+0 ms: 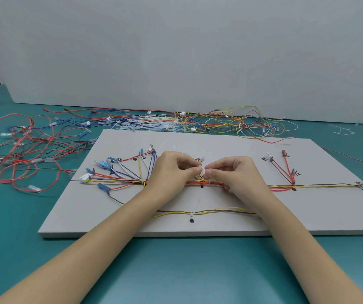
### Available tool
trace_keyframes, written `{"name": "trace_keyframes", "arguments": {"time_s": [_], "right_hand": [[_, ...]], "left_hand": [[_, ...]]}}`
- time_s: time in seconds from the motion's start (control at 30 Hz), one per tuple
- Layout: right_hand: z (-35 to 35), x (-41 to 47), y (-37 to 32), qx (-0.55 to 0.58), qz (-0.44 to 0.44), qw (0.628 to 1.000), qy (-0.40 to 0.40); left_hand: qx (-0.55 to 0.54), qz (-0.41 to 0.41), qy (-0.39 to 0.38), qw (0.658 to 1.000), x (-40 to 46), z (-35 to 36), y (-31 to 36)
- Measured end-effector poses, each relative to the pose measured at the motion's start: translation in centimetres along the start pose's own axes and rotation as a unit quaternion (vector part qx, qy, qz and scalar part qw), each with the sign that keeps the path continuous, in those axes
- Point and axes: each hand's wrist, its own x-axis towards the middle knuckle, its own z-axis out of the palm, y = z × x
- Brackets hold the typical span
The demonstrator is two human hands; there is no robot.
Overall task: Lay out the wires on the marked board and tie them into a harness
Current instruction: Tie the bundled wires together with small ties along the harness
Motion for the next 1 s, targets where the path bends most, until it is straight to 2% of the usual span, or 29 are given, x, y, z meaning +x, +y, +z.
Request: {"name": "trace_keyframes", "arguments": {"time_s": [0.7,1.0], "right_hand": [[0.34,0.24,0.63,-0.091,-0.049,0.995,0.014],[0.35,0.14,0.47,-0.098,-0.039,0.994,0.024]], "left_hand": [[0.004,0.008,-0.026,1.000,0.16,-0.04,-0.24],[0.011,0.013,-0.027,1.000,0.26,-0.15,-0.23]]}}
